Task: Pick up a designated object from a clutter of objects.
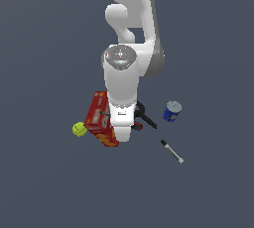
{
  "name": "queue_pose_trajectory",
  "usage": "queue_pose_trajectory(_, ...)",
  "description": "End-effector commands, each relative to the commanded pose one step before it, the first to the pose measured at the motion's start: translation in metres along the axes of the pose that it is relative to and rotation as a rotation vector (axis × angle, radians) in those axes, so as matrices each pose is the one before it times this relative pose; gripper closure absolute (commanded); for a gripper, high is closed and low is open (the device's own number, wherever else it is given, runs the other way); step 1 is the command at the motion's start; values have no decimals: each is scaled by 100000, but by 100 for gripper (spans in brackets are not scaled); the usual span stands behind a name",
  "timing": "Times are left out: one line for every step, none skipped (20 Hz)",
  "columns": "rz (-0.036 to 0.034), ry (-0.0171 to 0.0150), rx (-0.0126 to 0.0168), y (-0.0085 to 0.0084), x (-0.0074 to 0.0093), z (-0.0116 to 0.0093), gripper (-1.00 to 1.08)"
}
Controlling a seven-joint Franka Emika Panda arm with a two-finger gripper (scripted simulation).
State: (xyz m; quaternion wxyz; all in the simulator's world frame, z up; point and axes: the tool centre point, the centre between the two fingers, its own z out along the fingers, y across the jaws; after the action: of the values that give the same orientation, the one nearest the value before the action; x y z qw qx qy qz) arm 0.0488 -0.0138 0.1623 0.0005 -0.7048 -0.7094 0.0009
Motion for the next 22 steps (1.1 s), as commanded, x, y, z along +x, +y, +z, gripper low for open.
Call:
queue_pose_trajectory(28,33,-182,-996,-1472,-2294,108)
queue_pose_trajectory(0,0,0,-415,-604,-931,108)
queue_pose_trajectory(-12,66,-15,-423,-620,-955,108)
queue_pose_trajectory(0,0,0,-428,-625,-970,108)
queue_pose_trajectory(-12,66,-17,-439,-645,-999,108)
queue_pose_trajectory(0,0,0,-444,-650,-1015,108)
queue_pose_trajectory(-13,65,-19,-447,-660,-1026,108)
queue_pose_trajectory(-9,46,-14,-444,-657,-1025,108)
queue_pose_trajectory(-9,46,-15,-443,-657,-1026,108)
queue_pose_trajectory(0,0,0,-438,-650,-1022,108)
queue_pose_trajectory(-14,64,-22,-441,-661,-1029,108)
queue_pose_trajectory(0,0,0,-435,-652,-1024,108)
queue_pose_trajectory(-13,64,-23,-439,-665,-1031,108)
queue_pose_trajectory(0,0,0,-431,-654,-1025,108)
queue_pose_trajectory(-7,45,-18,-434,-666,-1029,108)
queue_pose_trajectory(0,0,0,-427,-657,-1024,108)
queue_pose_trajectory(0,0,0,-424,-659,-1022,108)
queue_pose_trajectory(0,0,0,-418,-657,-1014,108)
queue_pose_trajectory(0,0,0,-410,-650,-1000,108)
queue_pose_trajectory(0,0,0,-400,-644,-984,108)
queue_pose_trajectory(0,0,0,-390,-636,-967,108)
queue_pose_trajectory(46,-51,7,-382,-630,-952,108)
